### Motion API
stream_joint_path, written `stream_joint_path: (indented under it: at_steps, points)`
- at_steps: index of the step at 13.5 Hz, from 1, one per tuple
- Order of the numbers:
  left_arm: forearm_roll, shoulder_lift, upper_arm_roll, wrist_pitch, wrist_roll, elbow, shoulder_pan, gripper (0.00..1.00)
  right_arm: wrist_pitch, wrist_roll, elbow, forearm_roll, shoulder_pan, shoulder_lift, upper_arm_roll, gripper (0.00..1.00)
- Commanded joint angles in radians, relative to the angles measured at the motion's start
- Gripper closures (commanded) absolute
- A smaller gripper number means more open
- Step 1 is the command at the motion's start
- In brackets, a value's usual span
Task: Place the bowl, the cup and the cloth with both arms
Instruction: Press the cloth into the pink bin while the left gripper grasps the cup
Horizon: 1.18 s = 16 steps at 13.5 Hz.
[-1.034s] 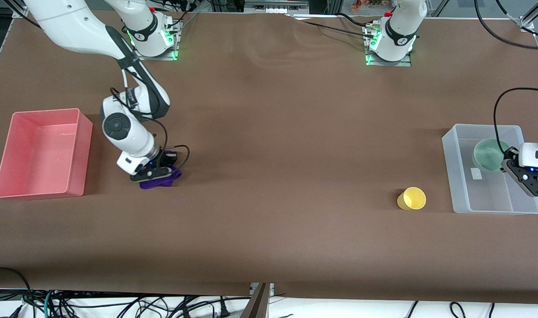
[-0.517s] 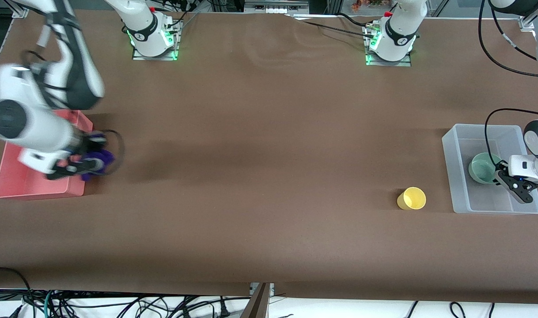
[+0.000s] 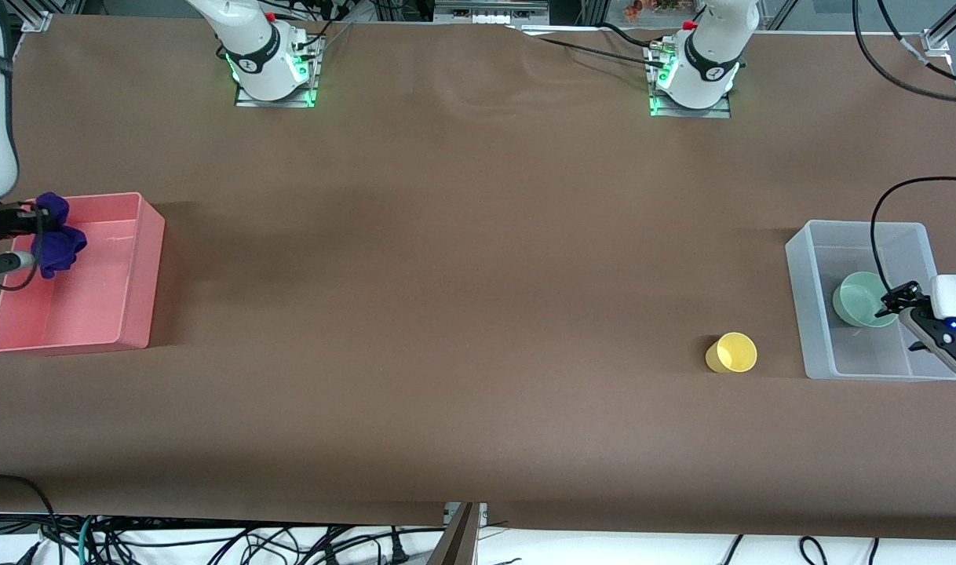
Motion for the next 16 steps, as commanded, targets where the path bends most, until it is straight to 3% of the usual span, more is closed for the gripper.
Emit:
stream_joint_path:
  at_steps: [1, 5, 8, 9, 12, 13, 16]
  points:
    - [-0.011, 0.006, -0.059, -0.027, -0.217, 0.015, -0.026, 0.00, 0.118, -0.046, -0.068, 0.017, -0.007, 0.057, -0.033, 1.00]
    - [-0.002, 0.075, -0.064, -0.002, -0.693, 0.017, -0.204, 0.00, 0.272, -0.049, -0.140, 0.024, -0.007, 0.105, -0.033, 1.00]
    - [-0.001, 0.130, -0.062, 0.082, -0.810, 0.014, -0.225, 0.04, 0.359, -0.051, -0.174, 0.053, -0.007, 0.134, -0.034, 1.00]
    - [-0.002, 0.161, -0.062, 0.111, -0.810, 0.015, -0.224, 0.14, 0.385, -0.061, -0.183, 0.054, -0.007, 0.142, -0.034, 1.00]
    - [-0.011, 0.204, -0.061, 0.145, -0.812, 0.015, -0.219, 0.80, 0.447, -0.138, -0.183, 0.073, -0.011, 0.174, -0.043, 1.00]
    - [-0.010, 0.205, -0.061, 0.145, -0.813, 0.015, -0.216, 0.96, 0.447, -0.150, -0.183, 0.081, -0.014, 0.176, -0.045, 1.00]
    - [-0.011, 0.201, -0.061, 0.136, -0.819, 0.018, -0.219, 1.00, 0.448, -0.176, -0.183, 0.083, -0.034, 0.188, -0.047, 1.00]
